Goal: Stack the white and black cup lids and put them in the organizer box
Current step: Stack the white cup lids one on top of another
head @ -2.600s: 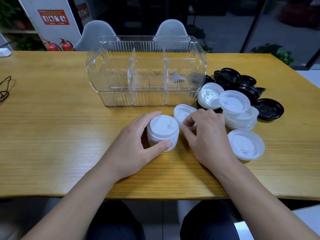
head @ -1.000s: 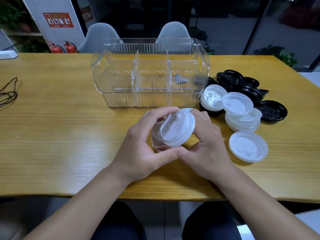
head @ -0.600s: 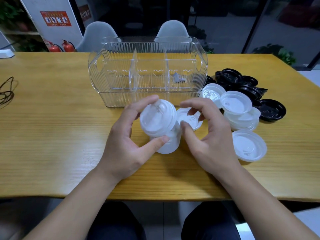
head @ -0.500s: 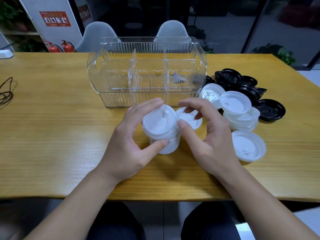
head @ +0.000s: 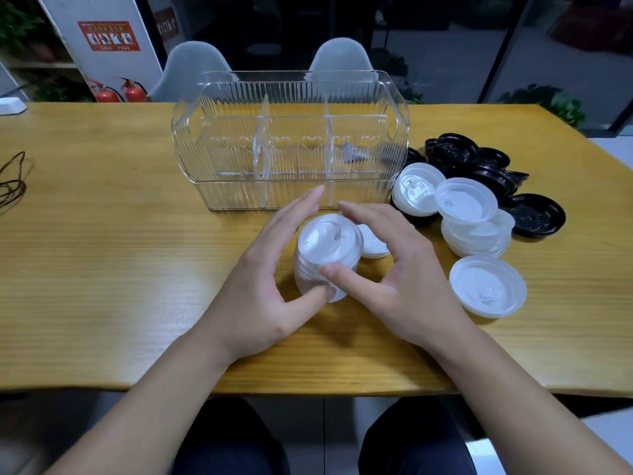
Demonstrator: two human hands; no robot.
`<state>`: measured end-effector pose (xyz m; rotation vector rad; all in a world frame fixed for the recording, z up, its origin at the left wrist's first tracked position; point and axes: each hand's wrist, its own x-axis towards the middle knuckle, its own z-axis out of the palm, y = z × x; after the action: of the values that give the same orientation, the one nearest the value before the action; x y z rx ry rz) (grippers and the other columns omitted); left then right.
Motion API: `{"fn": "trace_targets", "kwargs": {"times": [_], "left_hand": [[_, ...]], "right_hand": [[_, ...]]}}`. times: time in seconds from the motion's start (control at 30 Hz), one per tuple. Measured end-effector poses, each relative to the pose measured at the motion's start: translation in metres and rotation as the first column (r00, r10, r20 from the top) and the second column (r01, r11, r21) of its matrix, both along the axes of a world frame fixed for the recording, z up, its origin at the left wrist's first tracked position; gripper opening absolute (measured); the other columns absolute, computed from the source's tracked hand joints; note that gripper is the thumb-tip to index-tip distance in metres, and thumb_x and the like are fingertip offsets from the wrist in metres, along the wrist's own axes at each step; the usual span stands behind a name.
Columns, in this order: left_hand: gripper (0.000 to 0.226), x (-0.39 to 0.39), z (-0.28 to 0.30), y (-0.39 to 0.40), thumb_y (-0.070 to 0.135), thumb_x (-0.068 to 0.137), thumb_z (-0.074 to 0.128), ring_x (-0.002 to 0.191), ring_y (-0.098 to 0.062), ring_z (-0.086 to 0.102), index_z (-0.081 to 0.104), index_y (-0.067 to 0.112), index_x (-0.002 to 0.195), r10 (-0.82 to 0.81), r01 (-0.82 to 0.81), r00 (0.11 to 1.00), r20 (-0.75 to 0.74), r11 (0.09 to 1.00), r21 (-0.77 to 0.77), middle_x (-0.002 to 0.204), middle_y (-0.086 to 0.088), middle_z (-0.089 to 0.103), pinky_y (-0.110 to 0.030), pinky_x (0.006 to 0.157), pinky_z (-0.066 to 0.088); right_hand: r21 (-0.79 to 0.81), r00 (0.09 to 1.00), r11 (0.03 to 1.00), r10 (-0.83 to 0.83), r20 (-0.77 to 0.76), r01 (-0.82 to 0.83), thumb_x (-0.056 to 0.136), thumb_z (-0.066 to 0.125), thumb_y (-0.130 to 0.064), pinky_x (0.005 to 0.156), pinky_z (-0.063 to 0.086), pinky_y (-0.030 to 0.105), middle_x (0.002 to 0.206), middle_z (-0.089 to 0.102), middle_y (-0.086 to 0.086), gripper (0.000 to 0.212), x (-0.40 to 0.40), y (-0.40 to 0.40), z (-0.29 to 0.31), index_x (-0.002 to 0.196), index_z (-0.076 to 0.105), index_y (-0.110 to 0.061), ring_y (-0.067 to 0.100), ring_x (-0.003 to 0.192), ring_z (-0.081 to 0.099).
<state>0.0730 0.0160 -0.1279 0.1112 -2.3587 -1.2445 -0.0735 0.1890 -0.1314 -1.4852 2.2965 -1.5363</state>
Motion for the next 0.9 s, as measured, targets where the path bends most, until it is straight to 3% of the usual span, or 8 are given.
{"fn": "trace_targets", "kwargs": {"times": [0.1,0.2,0.33,0.57,0.73,0.9], "left_hand": [[0.131,-0.0024,-0.0013,-0.0018,0.028,0.083,0.104,0.163,0.001,0.042,0.018,0.047,0.18,0.013,-0.016,0.995,0.1,0.999,0.029,0.176,0.025,0.041,-0.036,0.134,0.037],[0.142,-0.0048,-0.0037,-0.0045,0.037,0.077,0.106,0.153,0.001,0.054,0.009,0.051,0.18,0.032,-0.04,0.99,0.14,0.998,0.058,0.161,0.024,0.059,-0.036,0.131,0.042],[0.138,-0.0064,-0.0055,-0.0039,0.034,0.083,0.102,0.139,-0.004,0.066,0.006,0.05,0.18,0.044,-0.052,0.988,0.147,0.997,0.052,0.142,0.026,0.07,-0.039,0.124,0.049],[0.138,-0.0073,-0.0074,-0.0048,0.035,0.084,0.103,0.14,-0.004,0.067,0.005,0.048,0.181,0.03,-0.044,0.986,0.163,0.996,0.083,0.145,0.027,0.069,-0.044,0.125,0.05],[0.138,-0.0065,-0.0068,-0.0038,0.035,0.083,0.103,0.142,-0.001,0.065,0.007,0.044,0.182,0.042,-0.057,0.983,0.179,0.995,0.078,0.147,0.031,0.068,-0.043,0.126,0.05],[0.134,-0.0068,-0.0079,-0.0057,0.029,0.083,0.103,0.143,0.001,0.065,0.014,0.041,0.182,0.029,-0.047,0.982,0.186,0.995,0.092,0.148,0.03,0.068,-0.042,0.127,0.049]], "right_hand": [[0.063,1.0,0.998,-0.014,0.018,0.013,0.094,0.083,-0.054,0.119,0.046,0.05,0.145,0.062,-0.019,0.067,-0.0032,-0.0015,-0.0029,0.154,0.063,-0.03,0.016,0.143,0.058],[0.127,1.0,0.992,-0.008,0.004,0.007,0.094,0.08,-0.06,0.119,0.045,0.05,0.142,0.064,-0.021,0.064,-0.0024,-0.0036,-0.0042,0.15,0.065,-0.032,0.011,0.141,0.059],[0.166,1.0,0.986,-0.012,0.007,0.011,0.094,0.079,-0.062,0.121,0.044,0.048,0.142,0.067,-0.024,0.064,-0.0028,-0.0021,-0.0027,0.149,0.064,-0.035,0.006,0.142,0.057],[0.128,0.996,0.991,-0.048,0.076,0.037,0.083,0.086,-0.065,0.117,0.049,0.048,0.132,0.073,-0.027,0.063,-0.0042,0.0,0.0008,0.139,0.073,-0.039,0.002,0.135,0.064],[0.146,0.992,0.986,-0.096,0.076,0.084,0.074,0.087,-0.072,0.112,0.052,0.04,0.126,0.074,-0.03,0.064,-0.0032,0.0006,0.0013,0.129,0.076,-0.041,0.005,0.13,0.065],[0.145,0.997,0.989,-0.042,0.07,0.031,0.079,0.088,-0.067,0.119,0.047,0.041,0.137,0.071,-0.029,0.072,-0.001,0.0006,0.0017,0.143,0.071,-0.04,0.001,0.138,0.061]]}}
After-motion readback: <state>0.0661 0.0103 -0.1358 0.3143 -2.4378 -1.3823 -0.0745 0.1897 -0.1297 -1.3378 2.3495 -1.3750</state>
